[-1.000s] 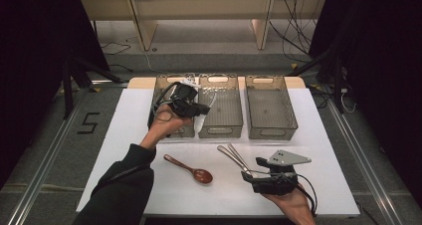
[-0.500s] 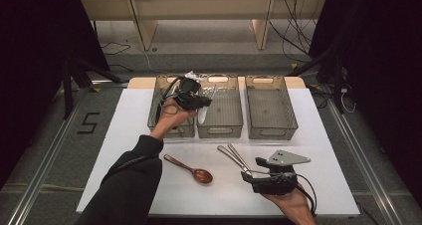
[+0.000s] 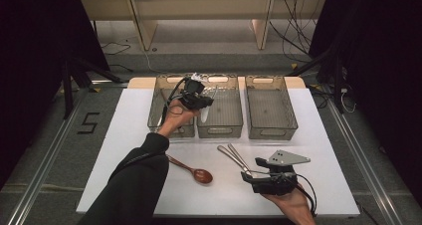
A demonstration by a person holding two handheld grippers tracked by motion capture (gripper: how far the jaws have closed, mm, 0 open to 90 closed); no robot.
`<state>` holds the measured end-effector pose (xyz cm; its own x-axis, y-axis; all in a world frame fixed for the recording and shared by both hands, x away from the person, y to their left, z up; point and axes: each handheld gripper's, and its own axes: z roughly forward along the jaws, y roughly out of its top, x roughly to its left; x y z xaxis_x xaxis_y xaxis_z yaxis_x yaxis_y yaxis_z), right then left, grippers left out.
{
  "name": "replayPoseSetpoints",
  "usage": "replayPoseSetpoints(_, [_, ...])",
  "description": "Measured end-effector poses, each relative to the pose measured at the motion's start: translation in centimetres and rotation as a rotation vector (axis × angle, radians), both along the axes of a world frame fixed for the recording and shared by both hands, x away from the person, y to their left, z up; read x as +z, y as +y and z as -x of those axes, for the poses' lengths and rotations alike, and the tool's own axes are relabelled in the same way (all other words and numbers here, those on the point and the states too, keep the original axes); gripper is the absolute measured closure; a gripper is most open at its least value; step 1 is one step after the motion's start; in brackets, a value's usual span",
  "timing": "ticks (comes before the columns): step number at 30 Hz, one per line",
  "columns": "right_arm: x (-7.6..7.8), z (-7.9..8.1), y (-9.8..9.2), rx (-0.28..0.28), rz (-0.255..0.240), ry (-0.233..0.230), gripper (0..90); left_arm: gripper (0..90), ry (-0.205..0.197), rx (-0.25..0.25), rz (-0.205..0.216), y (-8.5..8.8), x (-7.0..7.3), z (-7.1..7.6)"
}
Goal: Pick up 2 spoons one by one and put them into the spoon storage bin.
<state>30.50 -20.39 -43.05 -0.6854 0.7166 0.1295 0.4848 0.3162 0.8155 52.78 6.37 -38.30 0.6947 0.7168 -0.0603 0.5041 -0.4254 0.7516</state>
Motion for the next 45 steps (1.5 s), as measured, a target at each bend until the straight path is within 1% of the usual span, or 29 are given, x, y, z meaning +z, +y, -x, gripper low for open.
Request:
replayPoseSetpoints(1, [0.0,0.0,0.0,0.0,-0.001,-0.001,30.3,84.3,-0.005,-0.003,-0.015,0.0,-0.1,-0.1])
replayPoseSetpoints(2, [0.0,0.0,0.0,0.0,-0.001,0.001,30.3,84.3,-0.001,0.0,-0.016,0.0,-0.2,-0.1])
replayPoseSetpoints(4, [0.0,0.0,0.0,0.0,0.0,0.001,30.3,84.3,0.007,0.0,-0.007,0.0,-0.4,-0.2])
replayPoseSetpoints(6, [0.0,0.0,0.0,0.003,0.001,0.002,30.3,84.3,-0.005,0.003,-0.018,-0.1,-0.7,-0.2])
replayPoseSetpoints(10, [0.0,0.0,0.0,0.002,0.0,0.003,30.3,84.1,0.003,0.012,-0.009,-0.1,-1.0,-0.3])
replayPoseSetpoints(13, [0.0,0.0,0.0,0.002,0.0,0.003,30.3,84.0,-0.002,0.012,-0.014,-0.1,-1.2,-0.4])
replayPoseSetpoints(17, [-0.1,0.0,0.0,0.003,-0.001,0.003,30.3,83.6,0.005,0.01,-0.017,-0.2,-1.4,-0.5])
replayPoseSetpoints(20, [0.0,0.0,0.0,0.003,-0.001,0.004,30.3,83.0,0.004,0.008,-0.039,-0.3,-1.6,-0.5])
replayPoseSetpoints(21, [0.0,0.0,0.0,0.003,-0.001,0.003,30.3,82.4,0.004,0.012,-0.036,-0.3,-1.6,-0.5])
replayPoseSetpoints(23, [0.0,0.0,0.0,0.004,0.0,0.002,30.3,77.1,0.017,0.011,-0.011,-0.1,-1.4,-0.5])
replayPoseSetpoints(25, [0.0,0.0,0.0,0.002,-0.001,0.002,30.3,73.4,0.013,0.008,-0.008,0.0,-1.0,-0.3])
replayPoseSetpoints(26, [0.0,0.0,-0.1,0.001,-0.002,0.002,30.3,70.8,0.021,0.001,-0.012,0.1,-0.8,-0.3])
replayPoseSetpoints(27, [0.0,0.0,-0.1,0.0,-0.001,0.002,30.3,69.9,0.028,-0.004,-0.005,0.2,-0.6,-0.2])
replayPoseSetpoints(29, [0.0,0.0,-0.1,0.001,-0.003,0.001,30.3,63.9,0.038,-0.01,0.001,0.5,-0.1,0.2])
replayPoseSetpoints(30, [0.0,0.0,-0.1,0.001,-0.002,0.001,30.3,59.9,0.041,-0.016,-0.005,0.6,0.2,0.4])
replayPoseSetpoints(32, [0.0,0.0,-0.1,-0.002,-0.004,-0.001,30.3,54.9,0.042,-0.023,-0.011,0.9,0.8,1.0])
replayPoseSetpoints(34, [0.1,0.1,-0.1,-0.002,-0.003,-0.003,30.3,49.2,0.043,-0.031,0.002,1.3,1.2,1.7])
replayPoseSetpoints(35, [0.1,0.1,-0.1,-0.003,-0.002,-0.001,30.3,47.3,0.042,-0.036,-0.001,1.4,1.4,2.1])
replayPoseSetpoints(36, [0.1,0.1,-0.1,-0.004,-0.002,-0.001,30.3,44.7,0.043,-0.043,-0.014,1.6,1.6,2.4])
replayPoseSetpoints(37, [0.1,0.1,-0.1,-0.004,-0.002,-0.001,30.3,42.5,0.036,-0.039,-0.014,1.7,1.7,2.8])
replayPoseSetpoints(38, [0.1,0.1,-0.1,-0.003,0.001,-0.003,30.3,40.9,0.036,-0.046,-0.017,1.9,1.8,3.2])
replayPoseSetpoints(41, [0.1,0.1,0.0,-0.005,0.003,-0.004,30.3,37.5,0.033,-0.055,-0.007,2.5,1.8,4.4])
replayPoseSetpoints(44, [0.1,0.2,0.0,-0.008,0.001,-0.002,30.3,35.0,0.027,-0.059,0.011,3.3,1.4,5.6])
replayPoseSetpoints(45, [0.1,0.2,0.0,-0.008,0.0,-0.003,30.3,34.5,0.026,-0.067,0.009,3.6,1.2,6.0])
